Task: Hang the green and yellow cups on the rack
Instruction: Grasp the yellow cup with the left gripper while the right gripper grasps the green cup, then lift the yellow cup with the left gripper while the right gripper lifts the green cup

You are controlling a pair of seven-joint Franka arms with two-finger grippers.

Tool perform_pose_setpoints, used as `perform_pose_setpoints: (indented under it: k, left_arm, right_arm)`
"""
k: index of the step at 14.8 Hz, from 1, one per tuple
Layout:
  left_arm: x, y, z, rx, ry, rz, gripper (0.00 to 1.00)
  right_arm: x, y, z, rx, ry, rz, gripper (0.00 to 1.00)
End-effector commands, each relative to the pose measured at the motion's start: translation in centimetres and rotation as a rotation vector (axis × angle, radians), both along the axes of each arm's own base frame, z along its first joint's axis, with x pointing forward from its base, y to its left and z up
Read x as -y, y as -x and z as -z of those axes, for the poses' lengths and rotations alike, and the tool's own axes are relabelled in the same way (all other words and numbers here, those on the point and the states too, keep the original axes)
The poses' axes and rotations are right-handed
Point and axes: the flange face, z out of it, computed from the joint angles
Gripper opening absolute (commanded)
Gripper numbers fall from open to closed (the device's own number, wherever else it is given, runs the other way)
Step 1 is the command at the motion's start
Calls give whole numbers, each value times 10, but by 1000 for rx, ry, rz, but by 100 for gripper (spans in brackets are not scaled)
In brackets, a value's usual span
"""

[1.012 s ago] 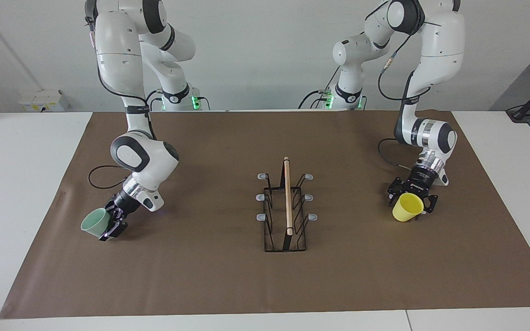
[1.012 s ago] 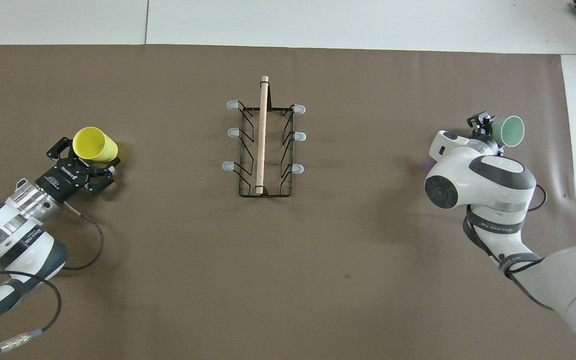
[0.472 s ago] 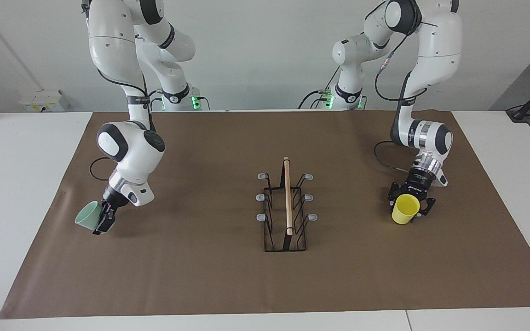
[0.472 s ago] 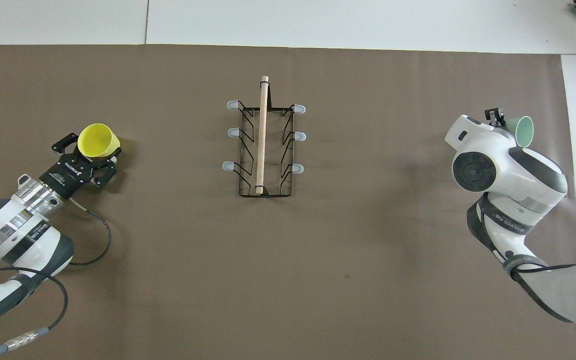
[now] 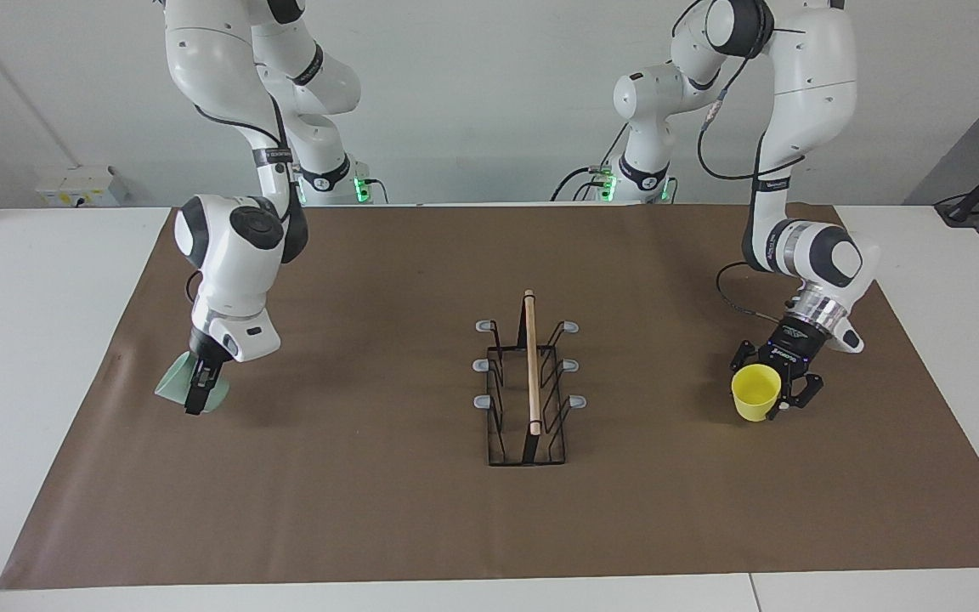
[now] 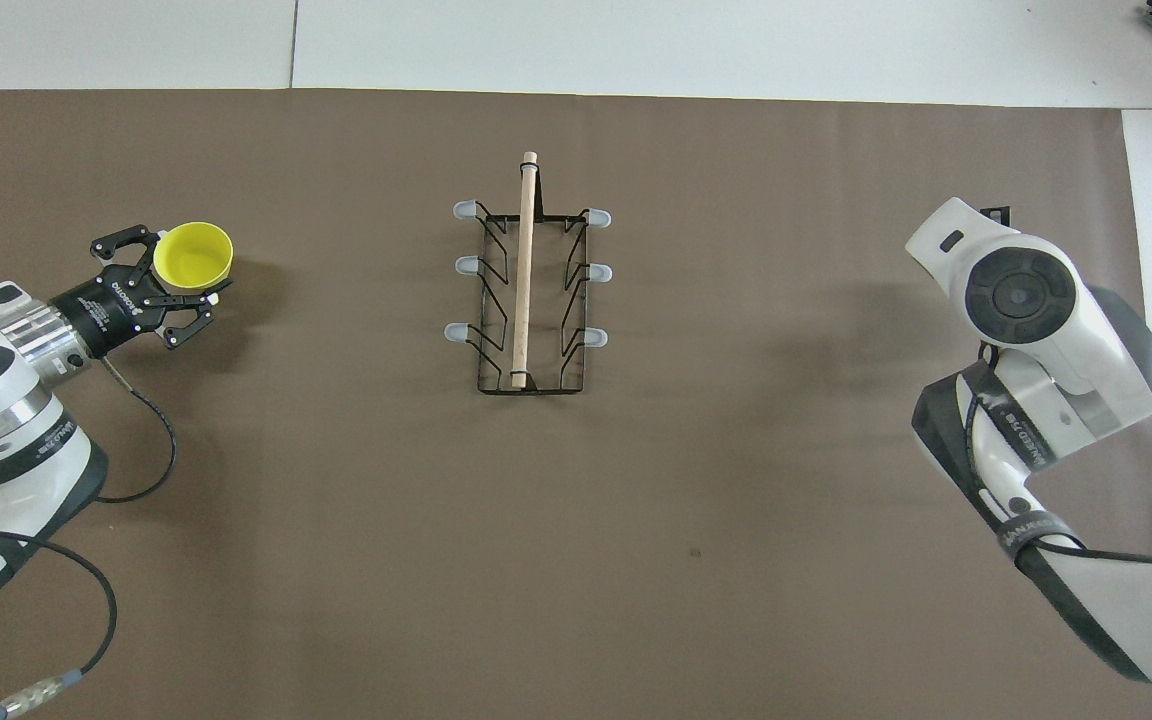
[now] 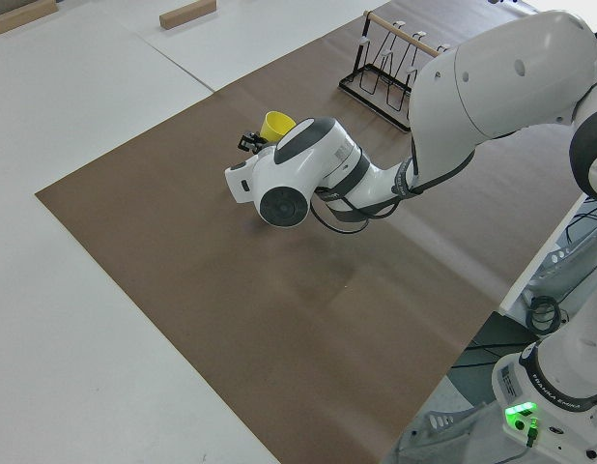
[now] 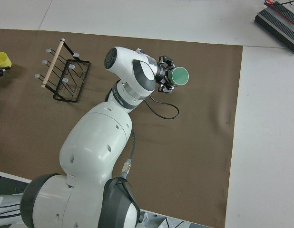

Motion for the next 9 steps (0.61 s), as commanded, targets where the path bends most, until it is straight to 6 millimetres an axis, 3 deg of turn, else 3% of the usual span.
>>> perform_pose_setpoints:
  k: [1,2,6,9]
  left_arm:
    - [12,-3,-33,12,-99,63,0]
    - [17,-4,-45,21,-146,91,0]
    - [39,-2,-99,76,-357,267,0]
    - [41,-2,-116,88,-469,399,0]
  right_arm:
    - [-16,10,-20,-44,-111,94,0]
    - [-20,12,-26,-52,-164,137,0]
    - [-66,24,-61,-75,-426,245,0]
    - [-83,25,-68,-100,-610,327,0]
